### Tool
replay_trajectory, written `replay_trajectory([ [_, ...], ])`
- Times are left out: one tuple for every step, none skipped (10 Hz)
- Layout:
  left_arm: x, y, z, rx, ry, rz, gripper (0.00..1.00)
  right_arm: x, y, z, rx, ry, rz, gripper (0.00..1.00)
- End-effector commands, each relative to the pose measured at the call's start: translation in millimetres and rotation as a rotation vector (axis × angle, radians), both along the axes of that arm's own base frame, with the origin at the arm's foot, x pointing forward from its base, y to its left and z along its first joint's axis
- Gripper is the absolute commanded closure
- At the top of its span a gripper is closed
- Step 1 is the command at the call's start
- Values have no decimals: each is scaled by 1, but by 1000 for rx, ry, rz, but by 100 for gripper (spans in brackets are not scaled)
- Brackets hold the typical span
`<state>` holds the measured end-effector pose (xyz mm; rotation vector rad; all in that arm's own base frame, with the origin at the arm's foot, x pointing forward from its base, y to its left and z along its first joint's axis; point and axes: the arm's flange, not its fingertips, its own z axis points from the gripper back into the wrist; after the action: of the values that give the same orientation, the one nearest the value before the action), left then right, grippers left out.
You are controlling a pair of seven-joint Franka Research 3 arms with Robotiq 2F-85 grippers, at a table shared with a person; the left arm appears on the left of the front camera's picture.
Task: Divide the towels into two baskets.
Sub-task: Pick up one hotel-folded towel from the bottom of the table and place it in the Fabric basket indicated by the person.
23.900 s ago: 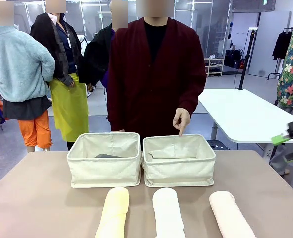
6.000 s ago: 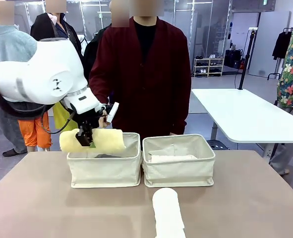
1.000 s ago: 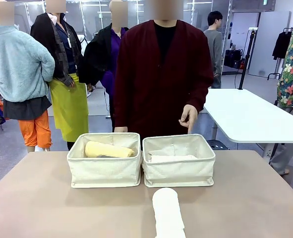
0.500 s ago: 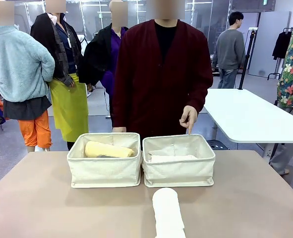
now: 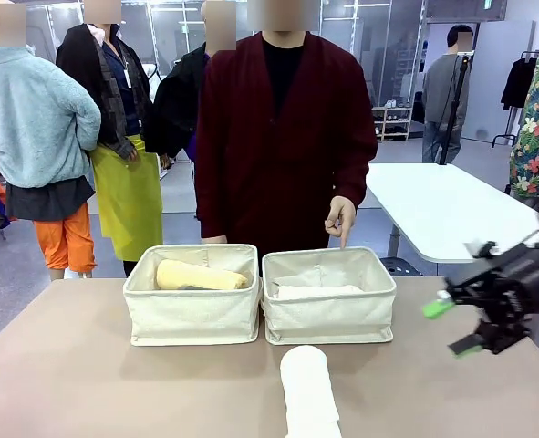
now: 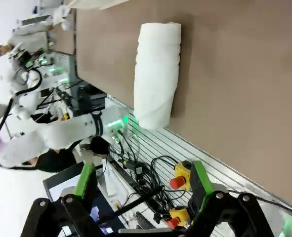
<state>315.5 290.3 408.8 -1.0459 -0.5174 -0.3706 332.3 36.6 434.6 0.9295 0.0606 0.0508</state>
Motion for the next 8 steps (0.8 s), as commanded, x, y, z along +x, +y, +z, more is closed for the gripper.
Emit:
replay_trajectory([
  [-5,-3,2,-7,-9,2,0,-15,50,-27,-113,15,-131,5],
  [-5,-3,2,-7,-9,2,0,-16,75,-39,-133,37,-139,5],
  [-5,-3,2,-7,-9,2,0,-17,102,-52,-193,1,-163,5],
  [-5,-3,2,-7,-9,2,0,-16,125,-65,-245,-11,-156,5],
  [-5,-3,2,-7,-9,2,0,-14,142,-76,-289,-39,-164,5],
  [-5,-3,2,-7,-9,2,0,-11,156,-88,-318,-29,-154,5],
  [-5,-3,2,-7,-9,2,0,-9,166,-100,-356,-29,-154,5],
  [-5,-3,2,-7,-9,2,0,-9,176,-111,-375,-20,-145,5],
])
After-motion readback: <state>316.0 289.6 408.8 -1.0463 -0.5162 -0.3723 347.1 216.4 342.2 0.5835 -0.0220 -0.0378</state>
